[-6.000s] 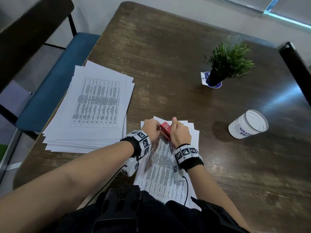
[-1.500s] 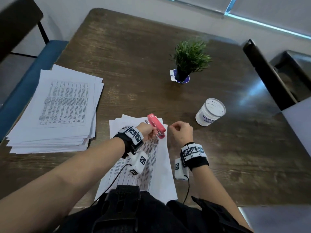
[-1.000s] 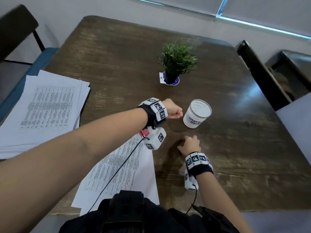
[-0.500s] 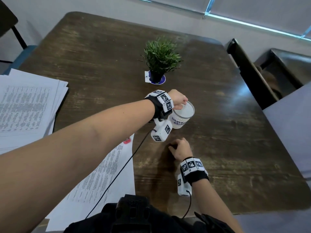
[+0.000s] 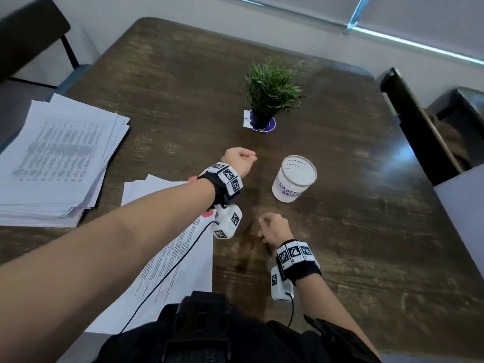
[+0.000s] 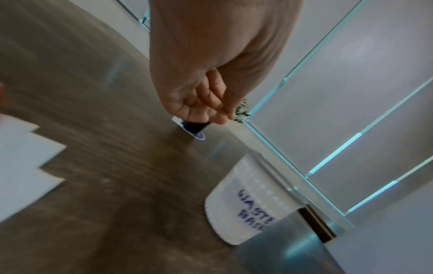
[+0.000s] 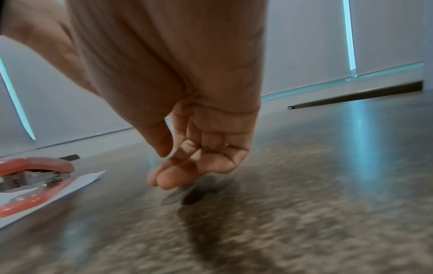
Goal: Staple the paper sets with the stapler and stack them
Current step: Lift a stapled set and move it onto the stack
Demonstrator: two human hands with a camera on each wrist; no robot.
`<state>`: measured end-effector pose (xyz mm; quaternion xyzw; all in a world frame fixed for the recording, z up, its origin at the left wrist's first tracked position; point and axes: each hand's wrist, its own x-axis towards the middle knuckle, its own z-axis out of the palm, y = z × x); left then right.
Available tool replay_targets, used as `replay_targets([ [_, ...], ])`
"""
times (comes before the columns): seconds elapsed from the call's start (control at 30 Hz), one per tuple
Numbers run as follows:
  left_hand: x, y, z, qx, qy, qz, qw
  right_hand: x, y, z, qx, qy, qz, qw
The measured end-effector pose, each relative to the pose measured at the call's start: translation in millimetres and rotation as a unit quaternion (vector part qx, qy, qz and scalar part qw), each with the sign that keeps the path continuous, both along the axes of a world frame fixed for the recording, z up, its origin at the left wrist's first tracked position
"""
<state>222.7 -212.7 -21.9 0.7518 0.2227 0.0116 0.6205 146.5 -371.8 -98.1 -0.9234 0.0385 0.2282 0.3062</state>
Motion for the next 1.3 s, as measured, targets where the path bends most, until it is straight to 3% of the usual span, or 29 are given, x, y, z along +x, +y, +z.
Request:
replay_targets([
  [0.17, -46, 72, -35, 0.111, -0.003, 0.171, 0.979, -2, 43, 4, -0.006, -0.025, 0.068, 0.997],
  [0.23, -62, 103, -49, 0.15, 0.039, 0.23, 0.961, -2, 63, 9, -0.012, -0.063, 0.097, 0.993],
  [0.3, -80, 133, -59, 0.197, 0.133, 0.257, 0.937, -1, 85, 13, -0.002, -0.094, 0.13, 0.987],
  [0.43, -117, 167, -71, 0.263, 0.307, 0.2, 0.892, -1, 133, 20, -0.031, -0.105, 0.178, 0.978],
  [0.53, -128, 173, -76, 0.307, 0.332, 0.17, 0.876, 2, 156, 21, -0.064, -0.104, 0.171, 0.978],
  [0.7, -139, 188, -73, 0.378, 0.366, 0.062, 0.848, 18, 152, 23, -0.048, -0.152, 0.089, 0.983],
  [0.83, -147, 191, -63, 0.374, 0.361, 0.023, 0.854, 32, 125, 24, -0.06, -0.158, -0.034, 0.985],
  [1.07, -152, 194, -55, 0.322, 0.351, -0.023, 0.879, 13, 122, 27, -0.09, -0.177, -0.124, 0.972],
  [1.23, -149, 192, -55, 0.416, 0.377, -0.056, 0.826, -24, 152, 16, -0.153, -0.015, -0.002, 0.988],
  [1.3, -147, 189, -55, 0.427, 0.371, -0.056, 0.823, -28, 165, 15, -0.165, 0.001, 0.011, 0.986],
])
